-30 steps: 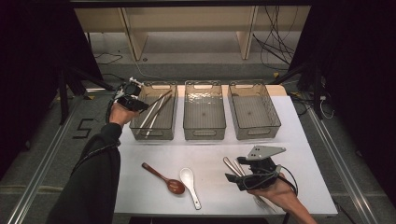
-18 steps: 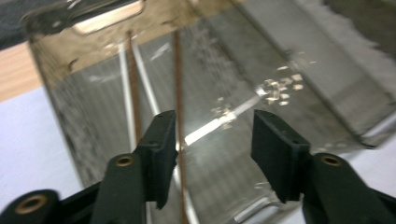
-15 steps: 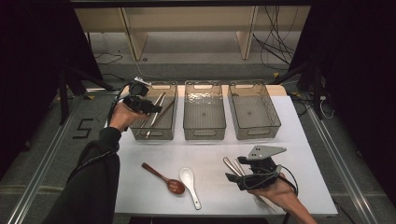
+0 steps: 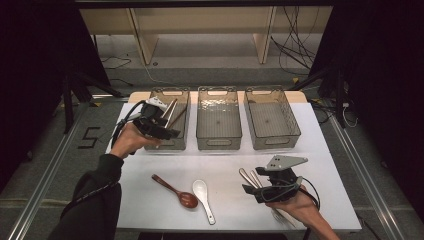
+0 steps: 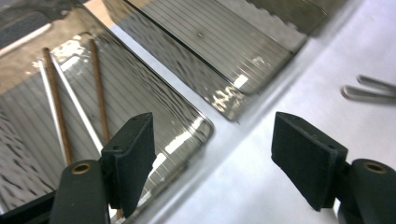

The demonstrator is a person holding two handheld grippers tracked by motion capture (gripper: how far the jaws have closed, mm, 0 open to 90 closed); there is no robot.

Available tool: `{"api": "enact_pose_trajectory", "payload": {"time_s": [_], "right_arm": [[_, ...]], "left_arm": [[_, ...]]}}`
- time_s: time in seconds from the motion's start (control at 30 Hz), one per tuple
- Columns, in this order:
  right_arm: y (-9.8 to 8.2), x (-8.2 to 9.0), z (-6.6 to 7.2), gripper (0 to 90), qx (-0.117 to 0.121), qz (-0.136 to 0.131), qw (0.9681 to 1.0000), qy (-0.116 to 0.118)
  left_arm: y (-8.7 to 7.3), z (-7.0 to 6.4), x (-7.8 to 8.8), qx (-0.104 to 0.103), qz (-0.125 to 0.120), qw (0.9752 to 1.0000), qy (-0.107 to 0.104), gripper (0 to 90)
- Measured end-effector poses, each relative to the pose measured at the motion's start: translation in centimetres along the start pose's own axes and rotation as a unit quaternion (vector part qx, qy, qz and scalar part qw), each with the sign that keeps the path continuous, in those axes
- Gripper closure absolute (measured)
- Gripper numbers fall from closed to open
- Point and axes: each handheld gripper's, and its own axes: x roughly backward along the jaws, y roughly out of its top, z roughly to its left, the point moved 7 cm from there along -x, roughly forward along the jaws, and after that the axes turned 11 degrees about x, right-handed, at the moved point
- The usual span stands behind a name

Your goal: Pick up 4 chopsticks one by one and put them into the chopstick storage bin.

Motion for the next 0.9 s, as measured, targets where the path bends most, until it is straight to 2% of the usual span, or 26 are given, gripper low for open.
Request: {"api": "enact_pose_trajectory", "payload": {"time_s": [0.17,0.23,0.37,0.57,0.9], "right_arm": [[0.1,0.0,0.1,27.7,0.001,-0.002,1.0000,-0.002],[0.1,0.0,0.0,27.7,0.000,-0.002,1.0000,-0.003],[0.0,0.1,0.0,27.7,-0.001,-0.003,1.0000,-0.004],[0.0,0.3,0.0,27.6,-0.002,-0.005,1.0000,-0.005],[-0.1,0.4,-0.1,27.2,-0.003,-0.007,1.0000,-0.004]], "left_arm": [[-1.3,-1.1,0.1,-0.020,0.010,0.9996,-0.017,27.8],[-1.7,-1.4,0.2,-0.024,0.014,0.9995,-0.017,27.1],[-2.4,-2.4,0.3,-0.040,0.025,0.9984,-0.032,25.9],[-3.3,-3.4,-0.1,-0.072,0.045,0.9953,-0.047,23.9],[-5.3,-4.6,-1.0,-0.100,0.085,0.9900,-0.053,20.6]]}}
